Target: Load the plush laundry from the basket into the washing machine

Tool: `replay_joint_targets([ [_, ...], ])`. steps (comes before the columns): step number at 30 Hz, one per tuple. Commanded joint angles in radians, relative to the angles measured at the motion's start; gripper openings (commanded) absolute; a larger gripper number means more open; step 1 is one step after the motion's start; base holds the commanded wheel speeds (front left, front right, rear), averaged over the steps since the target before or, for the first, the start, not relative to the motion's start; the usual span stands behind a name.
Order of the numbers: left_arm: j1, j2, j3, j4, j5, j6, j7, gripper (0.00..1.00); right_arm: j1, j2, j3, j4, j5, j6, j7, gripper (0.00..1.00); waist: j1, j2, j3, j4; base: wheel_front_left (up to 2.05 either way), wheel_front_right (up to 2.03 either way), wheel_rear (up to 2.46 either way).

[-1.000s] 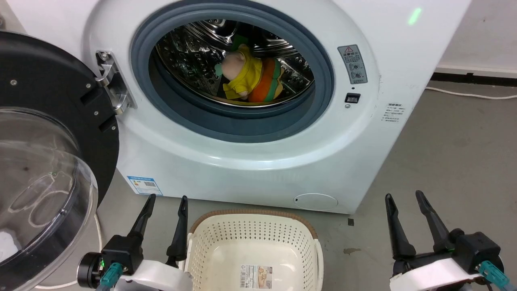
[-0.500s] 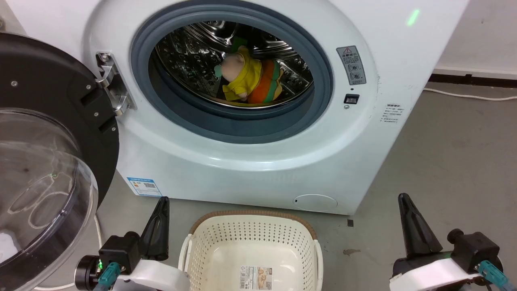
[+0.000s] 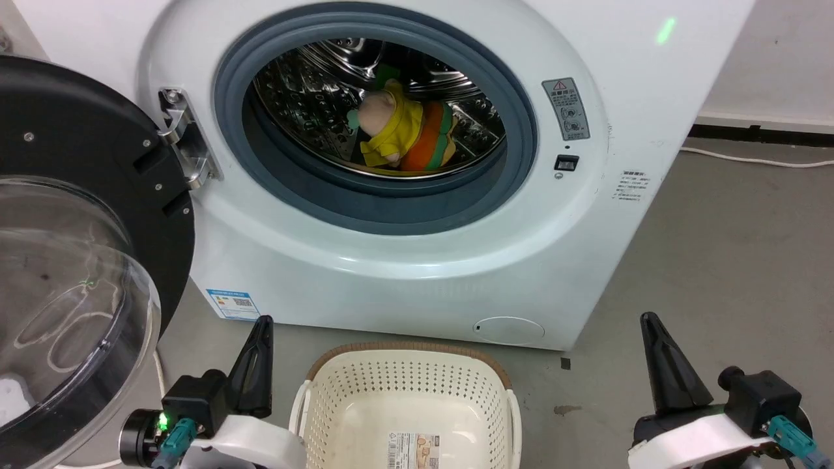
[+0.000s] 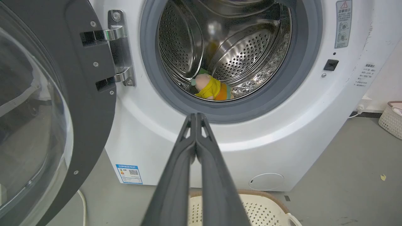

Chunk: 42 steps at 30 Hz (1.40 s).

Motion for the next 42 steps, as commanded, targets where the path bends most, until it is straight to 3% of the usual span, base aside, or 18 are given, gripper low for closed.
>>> replay_joint_targets([
  [1,0.006,-0.003,0.006,-0.007,0.008,0.006,0.006,0.0,0.001,0.0,-0.003,-0.007,-0.01,0.0,0.006,0.0,0.0,0.0,-0.001,0.0,0.0,0.0,0.0],
  [42,0.019,-0.013,0.021,-0.055,0.057,0.029,0.087,0.0,0.004,0.0,-0.015,-0.038,-0.072,0.0,0.088,0.0,0.0,0.0,-0.031,0.004,0.0,0.0,0.0],
])
